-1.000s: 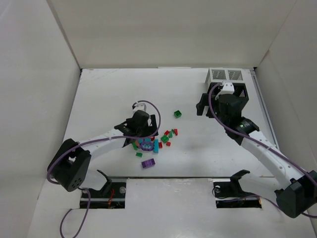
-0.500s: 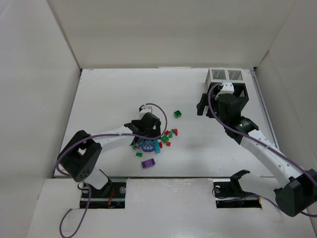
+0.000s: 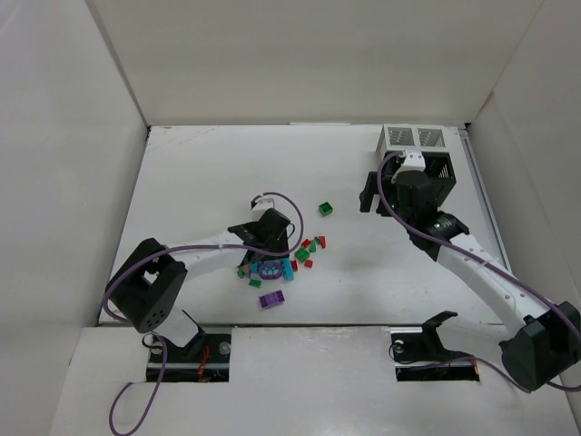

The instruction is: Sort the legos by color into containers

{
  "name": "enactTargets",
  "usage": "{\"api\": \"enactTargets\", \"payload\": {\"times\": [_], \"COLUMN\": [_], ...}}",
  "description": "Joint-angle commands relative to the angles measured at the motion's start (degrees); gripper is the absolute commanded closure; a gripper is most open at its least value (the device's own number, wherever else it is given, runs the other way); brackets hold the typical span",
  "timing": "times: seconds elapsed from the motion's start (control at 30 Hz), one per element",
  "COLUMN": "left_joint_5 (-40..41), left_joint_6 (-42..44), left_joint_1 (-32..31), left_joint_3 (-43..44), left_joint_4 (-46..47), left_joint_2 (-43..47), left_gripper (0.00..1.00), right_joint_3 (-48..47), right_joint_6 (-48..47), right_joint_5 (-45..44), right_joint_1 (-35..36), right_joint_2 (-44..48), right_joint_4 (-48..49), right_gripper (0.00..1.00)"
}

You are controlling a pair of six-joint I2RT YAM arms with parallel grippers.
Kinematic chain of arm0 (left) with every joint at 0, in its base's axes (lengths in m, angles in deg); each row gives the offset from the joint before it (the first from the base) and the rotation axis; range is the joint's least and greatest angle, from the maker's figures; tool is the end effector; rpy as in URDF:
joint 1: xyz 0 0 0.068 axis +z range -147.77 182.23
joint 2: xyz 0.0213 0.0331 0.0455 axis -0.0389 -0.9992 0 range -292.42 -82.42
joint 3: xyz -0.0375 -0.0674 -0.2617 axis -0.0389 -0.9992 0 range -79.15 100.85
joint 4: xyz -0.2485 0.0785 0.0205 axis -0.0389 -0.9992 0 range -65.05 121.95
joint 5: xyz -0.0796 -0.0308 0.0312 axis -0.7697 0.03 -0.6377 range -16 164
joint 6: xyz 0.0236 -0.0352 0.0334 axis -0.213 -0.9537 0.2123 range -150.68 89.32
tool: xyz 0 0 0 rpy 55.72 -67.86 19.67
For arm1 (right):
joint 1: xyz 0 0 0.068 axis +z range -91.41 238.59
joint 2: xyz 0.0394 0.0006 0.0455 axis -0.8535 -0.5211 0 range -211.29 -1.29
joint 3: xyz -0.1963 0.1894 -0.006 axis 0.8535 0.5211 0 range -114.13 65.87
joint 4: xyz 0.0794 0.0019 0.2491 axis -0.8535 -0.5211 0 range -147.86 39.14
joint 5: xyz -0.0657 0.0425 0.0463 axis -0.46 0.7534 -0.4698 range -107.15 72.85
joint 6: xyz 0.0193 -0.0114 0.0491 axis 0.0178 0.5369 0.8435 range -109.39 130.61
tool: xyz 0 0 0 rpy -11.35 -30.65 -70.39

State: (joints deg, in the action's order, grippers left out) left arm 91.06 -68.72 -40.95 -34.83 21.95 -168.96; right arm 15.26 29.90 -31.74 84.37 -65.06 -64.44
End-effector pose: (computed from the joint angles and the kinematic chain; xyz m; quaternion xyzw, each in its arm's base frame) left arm 0.2201 -0.1922 0.1714 -0.0061 0.9369 -0.1018 0.3344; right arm 0.2312 0.1016 0.3041 0.0187 0.8470 0.0995 0.5219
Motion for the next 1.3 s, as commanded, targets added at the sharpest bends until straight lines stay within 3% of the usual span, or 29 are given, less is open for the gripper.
{"api": "enactTargets", "payload": {"times": [0.0,0.1,0.13,0.43,0.6,0.87,1.0,1.27], "left_joint_5": [0.5,0.5,0.5,7.3,12.4,11.7,10.5,10.5], "left_joint_6": [-1.1,-1.1,-1.7,-7.3,-10.6,-12.7,-14.6,-17.6], "left_joint_1": [-0.5,-0.5,-0.5,-1.0,-1.0,-1.0,-1.6,-2.1], "left_joint_3": [0.9,1.4,1.9,9.2,13.0,14.3,13.7,12.5], "left_joint_4": [-1.4,-0.8,-1.3,-6.2,-5.7,6.5,11.1,14.7], "left_joint_2": [1.7,1.7,1.7,8.8,14.7,24.2,26.2,26.2], "left_gripper": [0.35,0.44,0.52,0.62,0.62,0.60,0.62,0.64], "right_joint_3": [0.0,-0.5,-0.5,-0.5,2.1,8.6,6.3,-3.4], "right_joint_6": [0.1,0.1,0.1,-1.5,-7.2,-12.6,-12.8,-15.0], "right_joint_5": [0.0,0.0,0.0,3.3,12.4,40.8,46.4,49.8], "right_joint_1": [-0.5,-0.5,-0.5,-0.5,-0.5,0.2,5.0,11.8], "right_joint_2": [0.1,0.1,0.1,0.8,5.1,9.6,5.3,-6.0], "right_joint_4": [0.6,0.6,0.6,1.8,6.6,28.2,36.0,36.5], "right_gripper": [0.03,0.03,0.03,0.03,0.03,0.04,0.01,0.01]}}
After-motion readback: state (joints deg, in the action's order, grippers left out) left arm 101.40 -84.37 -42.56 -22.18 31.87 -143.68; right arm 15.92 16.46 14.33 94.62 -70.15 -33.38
